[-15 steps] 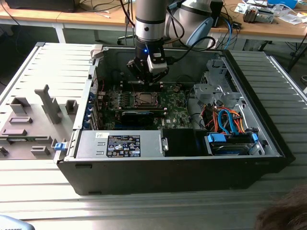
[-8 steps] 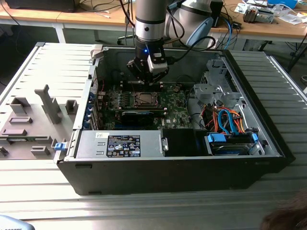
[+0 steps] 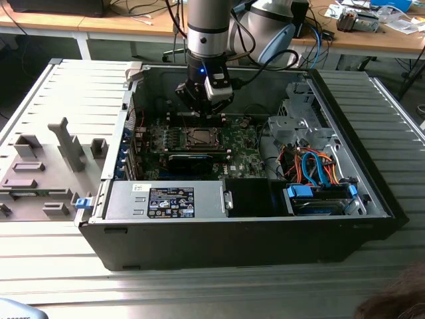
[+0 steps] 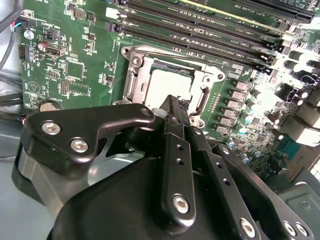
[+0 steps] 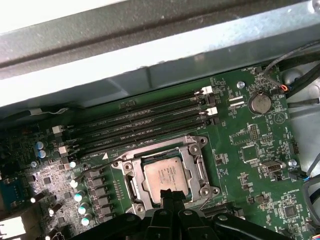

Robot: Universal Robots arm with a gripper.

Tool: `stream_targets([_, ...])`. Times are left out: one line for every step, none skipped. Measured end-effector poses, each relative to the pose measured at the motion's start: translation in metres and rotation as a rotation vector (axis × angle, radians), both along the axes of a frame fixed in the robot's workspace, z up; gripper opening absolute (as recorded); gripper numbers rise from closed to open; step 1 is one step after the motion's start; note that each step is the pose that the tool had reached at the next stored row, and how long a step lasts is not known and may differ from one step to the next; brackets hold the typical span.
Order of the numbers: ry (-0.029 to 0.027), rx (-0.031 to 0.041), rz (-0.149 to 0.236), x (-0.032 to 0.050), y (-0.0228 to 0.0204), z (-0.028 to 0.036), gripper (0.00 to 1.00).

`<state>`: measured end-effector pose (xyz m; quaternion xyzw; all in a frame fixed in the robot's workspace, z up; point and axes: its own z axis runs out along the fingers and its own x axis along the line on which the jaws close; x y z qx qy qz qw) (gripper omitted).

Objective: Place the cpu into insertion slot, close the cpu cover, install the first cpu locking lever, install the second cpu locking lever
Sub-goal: 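Install the first cpu locking lever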

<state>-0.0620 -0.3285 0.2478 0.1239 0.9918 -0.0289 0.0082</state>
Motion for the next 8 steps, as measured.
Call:
stream_targets([0.0,0.0001,0.002,0.0,0.0,0.0,0.11])
stream_targets([-0.0001,0.0001,0.005,0.0,0.0,-0.0001,0.11])
stream_targets([0.0,0.0,0.007,0.0,0.0,-0.0001,0.11])
stream_targets([-0.0001,0.0,0.009,0.0,0.0,-0.0001,0.11])
stream_targets([0.0,0.0,0.012,0.0,0.0,-0.0001,0.11])
stream_targets([-0.0001,0.0001,0.013,0.0,0.0,-0.0001,0.11])
stream_targets([-0.0001,0.0,0.015,0.0,0.0,-0.0001,0.11])
stream_targets([0.0,0.0,0.017,0.0,0.0,-0.0001,0.11])
